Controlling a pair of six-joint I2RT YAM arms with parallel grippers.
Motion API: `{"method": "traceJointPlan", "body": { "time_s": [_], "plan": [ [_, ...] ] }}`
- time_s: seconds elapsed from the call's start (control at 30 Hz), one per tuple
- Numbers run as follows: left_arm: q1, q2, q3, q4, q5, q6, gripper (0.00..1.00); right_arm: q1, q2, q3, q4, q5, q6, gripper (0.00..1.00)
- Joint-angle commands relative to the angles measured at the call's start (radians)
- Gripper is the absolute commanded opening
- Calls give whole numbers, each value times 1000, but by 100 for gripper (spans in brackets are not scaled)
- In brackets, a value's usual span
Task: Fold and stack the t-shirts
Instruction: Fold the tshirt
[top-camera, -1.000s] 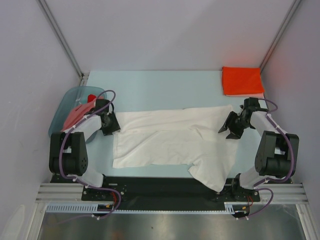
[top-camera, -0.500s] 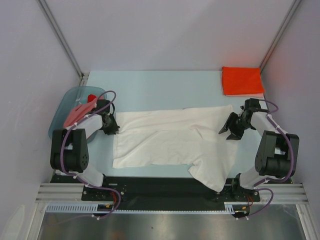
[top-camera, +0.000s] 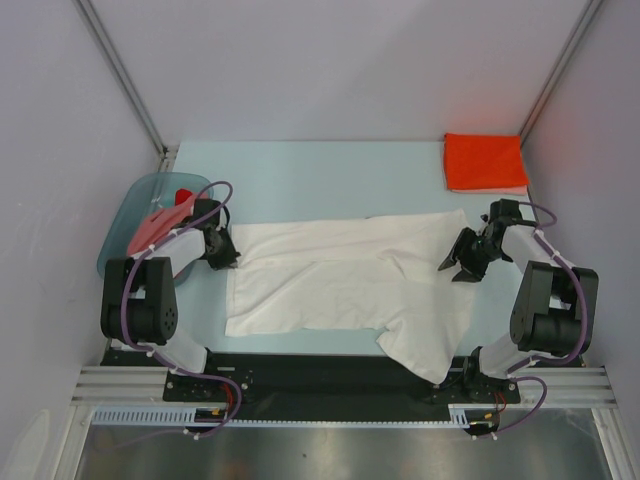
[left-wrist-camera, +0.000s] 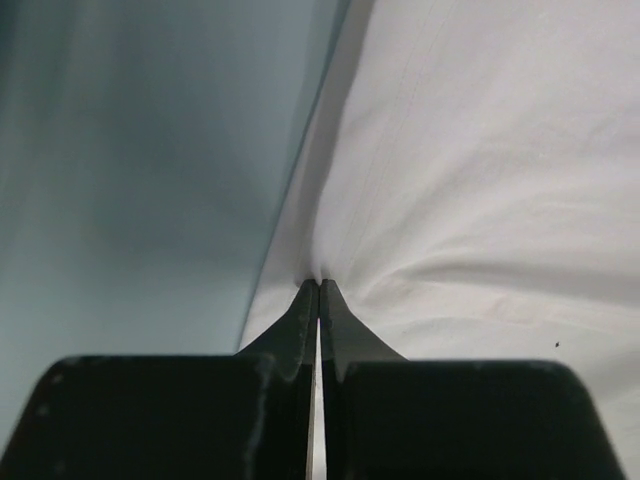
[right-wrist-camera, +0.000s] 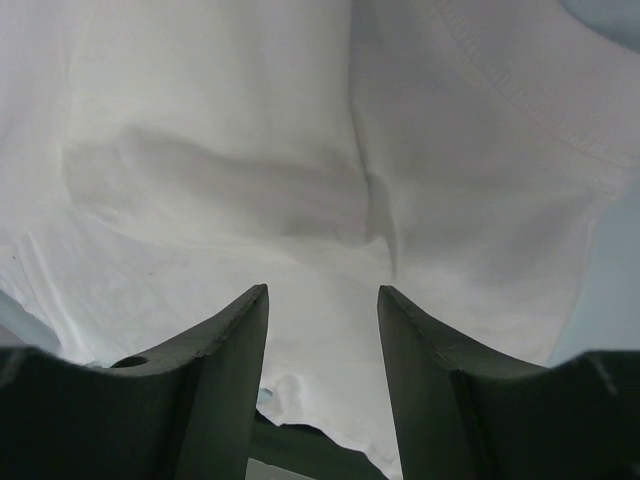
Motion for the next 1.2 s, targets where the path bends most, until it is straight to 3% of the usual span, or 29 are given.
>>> {"method": "traceJointPlan", "body": {
  "time_s": [0.0,0.07,0.17,0.7,1.17],
  "plan": [
    [7,-44,38,4,28,14,1,-13,-2,-13,7,-17,-22,51],
    [7,-50,47,6,34,14,0,-18,10,-24,19,-22,-25,42],
    [7,-54,63,3,48,16,0,-21,28,-32,13,-17,-24,36],
    [7,-53,86,3,73,22,0,-30,50,-61,28,18,-16,40],
    [7,-47,97,3,74,30,0,-31,102,-35,88,-16,13,34]
  ]
}}
